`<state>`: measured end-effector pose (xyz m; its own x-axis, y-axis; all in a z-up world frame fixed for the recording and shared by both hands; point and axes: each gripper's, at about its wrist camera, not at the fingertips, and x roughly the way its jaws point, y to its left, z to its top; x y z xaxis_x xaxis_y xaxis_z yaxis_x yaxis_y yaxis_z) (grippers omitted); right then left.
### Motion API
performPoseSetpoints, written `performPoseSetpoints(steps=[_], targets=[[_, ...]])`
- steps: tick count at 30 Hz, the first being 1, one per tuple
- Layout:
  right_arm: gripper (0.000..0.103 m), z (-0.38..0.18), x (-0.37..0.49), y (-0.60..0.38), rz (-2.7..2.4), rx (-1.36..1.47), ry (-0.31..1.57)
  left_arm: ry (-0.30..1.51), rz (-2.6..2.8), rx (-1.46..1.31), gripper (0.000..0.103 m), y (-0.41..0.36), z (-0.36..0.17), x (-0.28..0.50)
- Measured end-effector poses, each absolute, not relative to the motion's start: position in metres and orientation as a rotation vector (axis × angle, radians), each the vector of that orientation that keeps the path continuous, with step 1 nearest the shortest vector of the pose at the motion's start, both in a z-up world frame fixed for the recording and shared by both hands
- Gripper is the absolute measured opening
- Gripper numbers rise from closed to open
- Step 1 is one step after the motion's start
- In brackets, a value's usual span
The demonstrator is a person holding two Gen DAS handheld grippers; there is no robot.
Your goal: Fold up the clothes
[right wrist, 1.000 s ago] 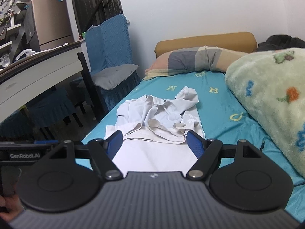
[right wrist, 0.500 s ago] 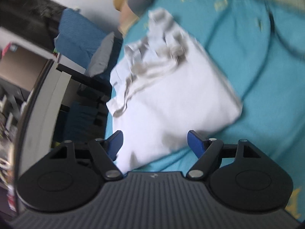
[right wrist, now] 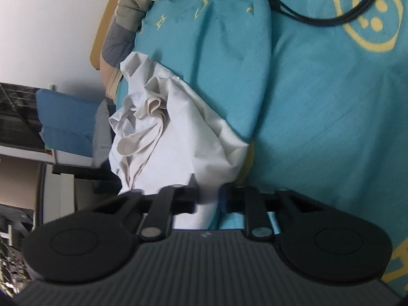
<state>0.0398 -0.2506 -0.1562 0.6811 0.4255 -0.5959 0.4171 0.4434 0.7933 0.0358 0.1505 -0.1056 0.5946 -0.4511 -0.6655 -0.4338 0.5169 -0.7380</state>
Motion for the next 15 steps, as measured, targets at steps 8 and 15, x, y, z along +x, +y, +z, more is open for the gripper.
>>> performPoseSetpoints(steps=[8, 15], targets=[[0.010, -0.108, 0.034, -0.252, 0.105, 1.068, 0.721, 0.828, -0.105, -1.013, 0.009, 0.145, -0.054, 0.026], [0.008, -0.077, 0.013, -0.261, 0.140, 0.989, 0.656, 0.789, -0.136, -0.964, 0.006, 0.146, -0.026, -0.013]])
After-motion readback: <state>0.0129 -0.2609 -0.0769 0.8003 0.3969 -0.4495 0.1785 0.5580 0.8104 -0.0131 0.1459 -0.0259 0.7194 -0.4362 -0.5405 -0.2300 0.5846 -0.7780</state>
